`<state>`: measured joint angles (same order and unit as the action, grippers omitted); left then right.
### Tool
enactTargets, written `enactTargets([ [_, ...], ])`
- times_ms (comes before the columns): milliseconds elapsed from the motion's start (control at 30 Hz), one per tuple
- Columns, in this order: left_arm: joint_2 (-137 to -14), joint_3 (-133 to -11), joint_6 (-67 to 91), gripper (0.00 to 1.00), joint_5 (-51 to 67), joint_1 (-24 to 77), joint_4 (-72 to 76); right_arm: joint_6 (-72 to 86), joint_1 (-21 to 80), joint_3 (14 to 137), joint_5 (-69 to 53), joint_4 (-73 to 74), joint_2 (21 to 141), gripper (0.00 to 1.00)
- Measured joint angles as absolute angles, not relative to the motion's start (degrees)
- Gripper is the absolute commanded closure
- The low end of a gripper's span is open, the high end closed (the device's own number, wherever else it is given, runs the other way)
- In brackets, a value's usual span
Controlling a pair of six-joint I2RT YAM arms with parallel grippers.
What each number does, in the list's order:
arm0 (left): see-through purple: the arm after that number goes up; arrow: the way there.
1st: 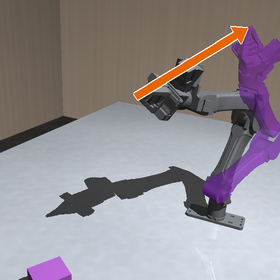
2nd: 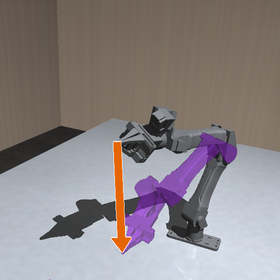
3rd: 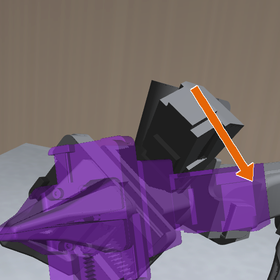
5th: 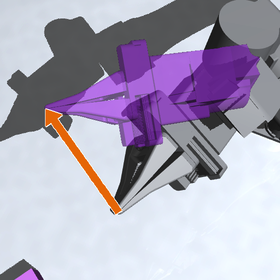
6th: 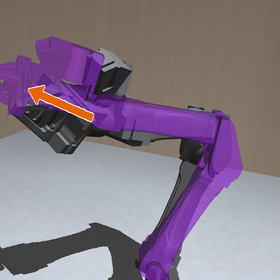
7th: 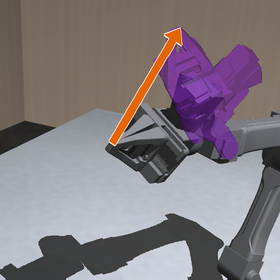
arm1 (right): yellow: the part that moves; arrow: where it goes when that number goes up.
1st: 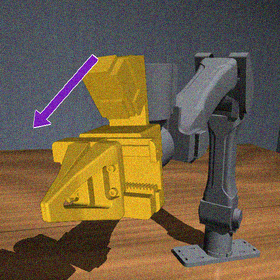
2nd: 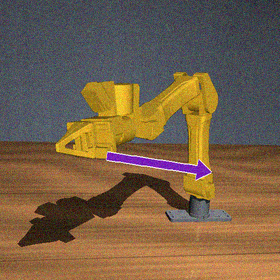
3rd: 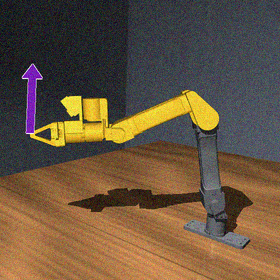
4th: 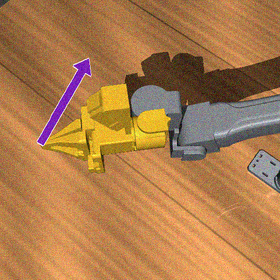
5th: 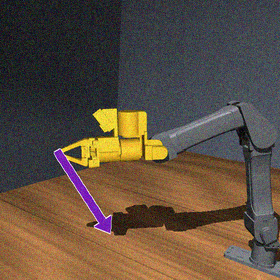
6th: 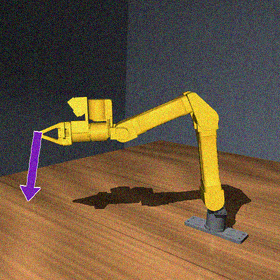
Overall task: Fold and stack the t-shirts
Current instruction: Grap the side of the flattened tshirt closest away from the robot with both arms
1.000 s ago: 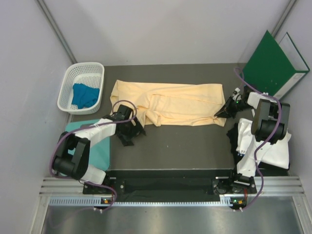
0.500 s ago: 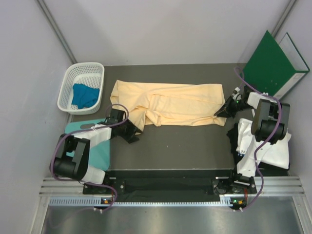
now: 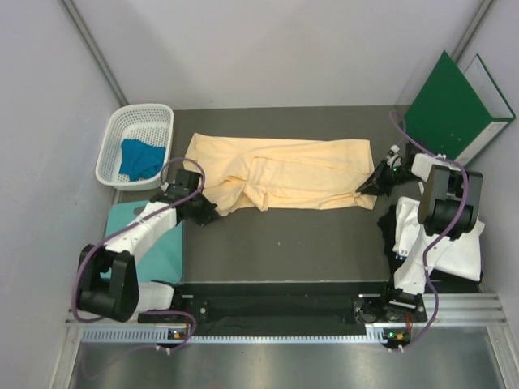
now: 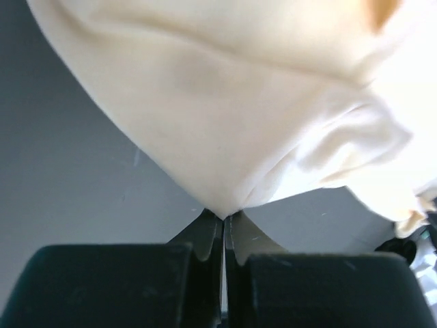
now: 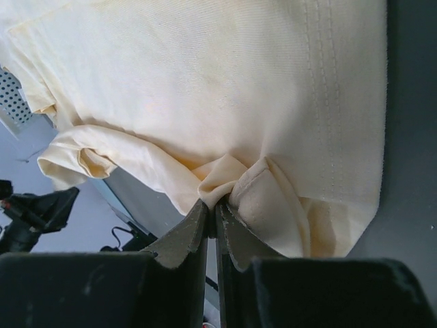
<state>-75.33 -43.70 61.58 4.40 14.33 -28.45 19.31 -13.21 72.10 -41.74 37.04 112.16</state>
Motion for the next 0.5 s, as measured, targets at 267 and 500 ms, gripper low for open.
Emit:
enactTargets([
  [267,-72.9,-50.3,56.9,1.00,-2.8,10.8,-30.4,19.3,-13.0,71.9,-41.7,36.8,112.2,0.91],
  [500,-86.8,-58.3,53.5,0.96,-4.8,8.9,-29.3,19.3,-12.1,71.6,-41.7,36.6,112.2,0.91],
])
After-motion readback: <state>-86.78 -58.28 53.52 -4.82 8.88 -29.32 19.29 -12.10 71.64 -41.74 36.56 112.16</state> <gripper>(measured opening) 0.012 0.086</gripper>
